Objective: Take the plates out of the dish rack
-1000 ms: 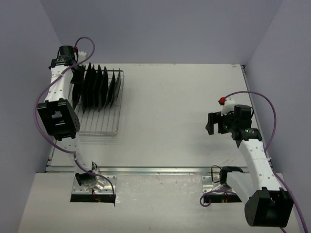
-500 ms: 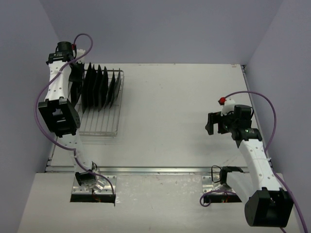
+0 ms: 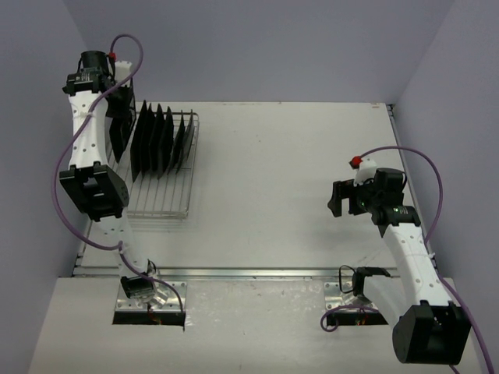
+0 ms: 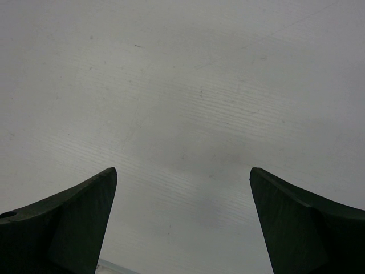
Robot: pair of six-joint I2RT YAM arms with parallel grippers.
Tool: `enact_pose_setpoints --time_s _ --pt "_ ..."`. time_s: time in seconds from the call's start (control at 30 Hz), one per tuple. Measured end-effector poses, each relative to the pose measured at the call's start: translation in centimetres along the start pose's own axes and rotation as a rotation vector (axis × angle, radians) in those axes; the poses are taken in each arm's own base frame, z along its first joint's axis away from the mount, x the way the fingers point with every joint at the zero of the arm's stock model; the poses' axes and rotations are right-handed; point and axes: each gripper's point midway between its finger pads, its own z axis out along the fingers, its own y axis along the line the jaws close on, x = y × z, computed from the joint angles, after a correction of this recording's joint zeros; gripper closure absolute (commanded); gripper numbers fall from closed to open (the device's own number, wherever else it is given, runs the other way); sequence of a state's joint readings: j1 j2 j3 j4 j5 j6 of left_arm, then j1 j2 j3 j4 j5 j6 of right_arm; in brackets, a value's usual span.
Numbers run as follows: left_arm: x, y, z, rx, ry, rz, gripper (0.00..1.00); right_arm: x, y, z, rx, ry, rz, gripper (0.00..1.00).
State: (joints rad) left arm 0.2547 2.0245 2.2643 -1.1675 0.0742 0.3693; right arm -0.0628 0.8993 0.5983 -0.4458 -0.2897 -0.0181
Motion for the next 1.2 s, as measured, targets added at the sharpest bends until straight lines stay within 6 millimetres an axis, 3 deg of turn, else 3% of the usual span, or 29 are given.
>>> enact_pose_setpoints --time_s 0.17,0.37,0.53,0.67,0.8,0.93,1.07,1.13,1.2 --pt "-1.0 0.4 -1.8 -0.023 -0.053 0.015 1.00 0.0 0.2 0.0 -0.007 -0.001 0.008 0.01" --pt "-3.1 1.0 -6.1 -0.078 -0.169 0.067 1.00 -0.4 0.7 -0.2 -0.026 -0.011 0.043 0.01" --pt "-4.7 1.1 -9.9 -0.146 -0.263 0.165 1.00 -2.3 1.1 -1.0 -0.037 -0.064 0.075 0.01" --pt "-5.6 -0.7 -12.5 -0.226 -0.337 0.324 1.00 -4.2 1.5 -1.7 -0.049 -0.106 0.091 0.01" --pt "-6.4 -6.9 -13.3 -0.286 -0.430 0.594 1.00 -5.5 1.6 -2.2 -0.051 -0.119 0.117 0.01" --pt "-5.4 -17.0 -12.3 -0.235 -0.534 0.918 1.00 -6.6 1.8 -2.6 -0.063 -0.107 0.147 0.01" --pt "-2.0 -27.2 -11.0 -0.145 -0.631 1.237 1.00 -7.3 2.4 -3.3 -0.100 -0.087 0.172 0.01" --pt "0.0 -30.5 -10.8 -0.120 -0.680 1.371 1.00 -8.0 2.4 -4.1 -0.119 -0.091 0.177 0.01" --pt "3.7 -33.6 -10.5 -0.071 -0.729 1.519 1.00 -9.3 2.5 -5.2 -0.153 -0.121 0.174 0.01"
